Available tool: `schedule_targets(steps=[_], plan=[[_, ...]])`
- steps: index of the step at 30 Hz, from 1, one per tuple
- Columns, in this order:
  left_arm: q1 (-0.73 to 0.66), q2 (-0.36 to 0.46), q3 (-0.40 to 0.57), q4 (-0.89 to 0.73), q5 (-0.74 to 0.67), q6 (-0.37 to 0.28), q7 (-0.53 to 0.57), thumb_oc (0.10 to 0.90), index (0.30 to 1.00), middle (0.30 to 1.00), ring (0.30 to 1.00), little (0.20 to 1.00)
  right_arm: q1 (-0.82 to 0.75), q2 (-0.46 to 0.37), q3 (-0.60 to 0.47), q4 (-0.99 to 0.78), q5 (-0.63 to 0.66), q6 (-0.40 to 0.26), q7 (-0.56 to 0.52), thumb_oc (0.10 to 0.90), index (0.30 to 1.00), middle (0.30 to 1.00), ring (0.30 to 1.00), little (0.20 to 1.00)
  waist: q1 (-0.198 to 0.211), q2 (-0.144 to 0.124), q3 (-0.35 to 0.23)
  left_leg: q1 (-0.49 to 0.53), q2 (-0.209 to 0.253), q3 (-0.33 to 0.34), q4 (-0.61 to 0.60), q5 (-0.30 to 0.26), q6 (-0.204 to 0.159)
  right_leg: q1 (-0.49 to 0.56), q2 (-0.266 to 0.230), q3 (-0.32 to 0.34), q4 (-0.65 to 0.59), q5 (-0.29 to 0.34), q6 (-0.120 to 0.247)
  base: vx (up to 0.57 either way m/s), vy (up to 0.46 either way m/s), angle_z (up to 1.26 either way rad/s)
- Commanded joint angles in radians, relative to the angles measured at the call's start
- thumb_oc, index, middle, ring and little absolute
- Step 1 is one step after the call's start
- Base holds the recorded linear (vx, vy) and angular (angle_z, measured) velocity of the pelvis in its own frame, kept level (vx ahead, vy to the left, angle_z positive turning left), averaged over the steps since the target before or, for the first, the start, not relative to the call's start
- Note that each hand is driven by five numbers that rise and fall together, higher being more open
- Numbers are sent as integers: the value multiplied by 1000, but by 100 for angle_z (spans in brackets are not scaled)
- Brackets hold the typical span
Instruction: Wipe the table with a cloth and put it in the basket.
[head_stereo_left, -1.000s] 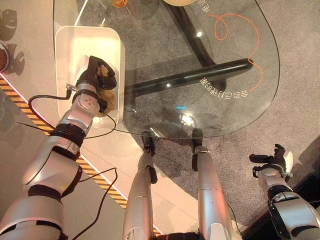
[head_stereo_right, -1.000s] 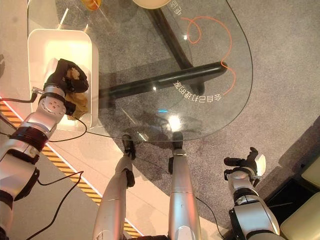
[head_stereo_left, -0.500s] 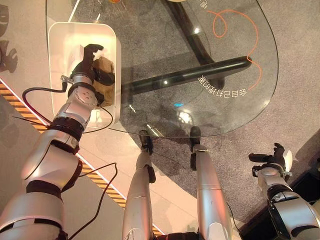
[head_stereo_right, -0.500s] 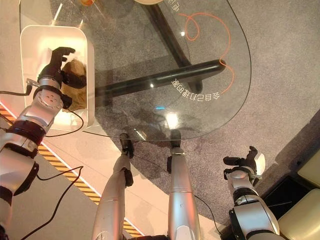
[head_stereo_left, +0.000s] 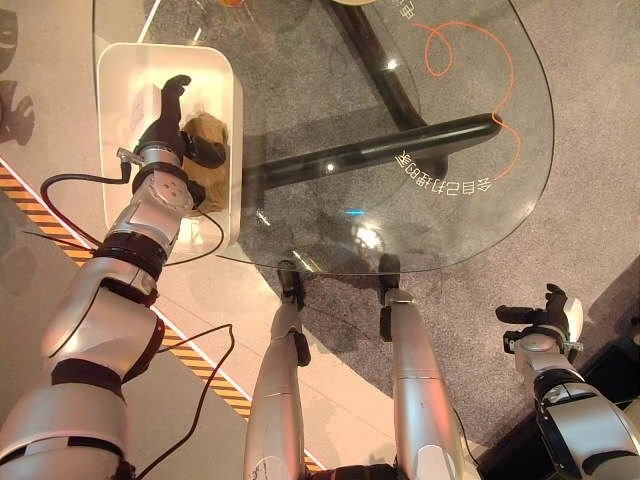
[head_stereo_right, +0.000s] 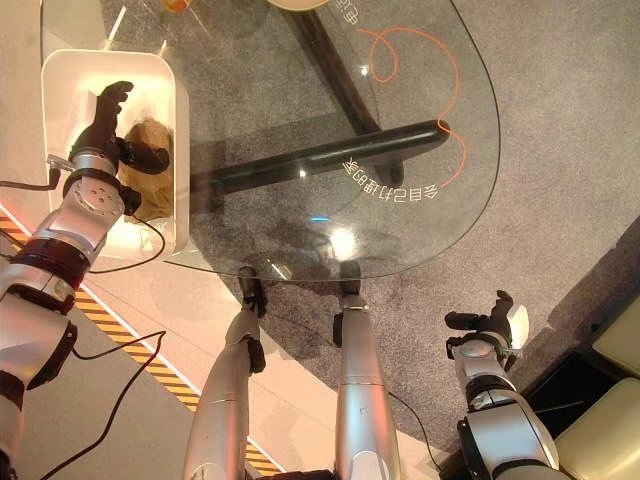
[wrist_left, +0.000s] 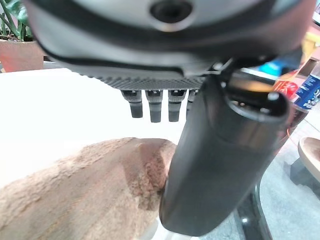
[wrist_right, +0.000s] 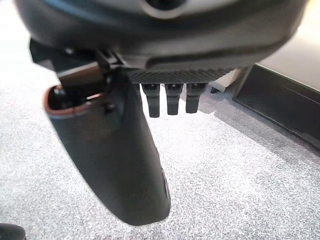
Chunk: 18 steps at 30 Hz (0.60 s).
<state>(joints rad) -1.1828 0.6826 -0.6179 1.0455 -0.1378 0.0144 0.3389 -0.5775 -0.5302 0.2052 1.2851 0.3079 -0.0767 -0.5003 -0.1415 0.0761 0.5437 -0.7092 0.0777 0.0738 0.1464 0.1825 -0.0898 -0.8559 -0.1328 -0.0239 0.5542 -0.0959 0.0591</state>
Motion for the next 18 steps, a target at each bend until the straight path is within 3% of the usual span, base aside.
schedule_targets(steps=[1, 11, 18], plan=[[-114, 82, 41, 39, 7, -40, 102, 800, 900, 900, 900, 900, 30, -32, 7, 33, 20, -7, -38, 800, 900, 900, 900, 900, 7, -24, -24, -5, -28, 40, 156, -164, 35, 61, 49, -13, -169, 100, 17, 0, 0, 0], [-82, 112, 89, -53, -38, -138, 170, 800, 900, 900, 900, 900, 64, -18, -8, 27, 26, -26, -50, 800, 900, 900, 900, 900, 18, -27, -24, 62, -31, 23, 103, -148, 35, 126, 55, -4, -214, 116, 22, -7, -12, 1], [-14, 159, 162, -155, -40, -262, 229, 800, 900, 900, 900, 900, 111, -10, -37, 24, 34, -42, -34, 800, 900, 900, 900, 900, 40, -34, -24, 212, -27, 15, -1, -124, 22, 273, 41, -17, -308, 145, 44, -16, -27, 0]])
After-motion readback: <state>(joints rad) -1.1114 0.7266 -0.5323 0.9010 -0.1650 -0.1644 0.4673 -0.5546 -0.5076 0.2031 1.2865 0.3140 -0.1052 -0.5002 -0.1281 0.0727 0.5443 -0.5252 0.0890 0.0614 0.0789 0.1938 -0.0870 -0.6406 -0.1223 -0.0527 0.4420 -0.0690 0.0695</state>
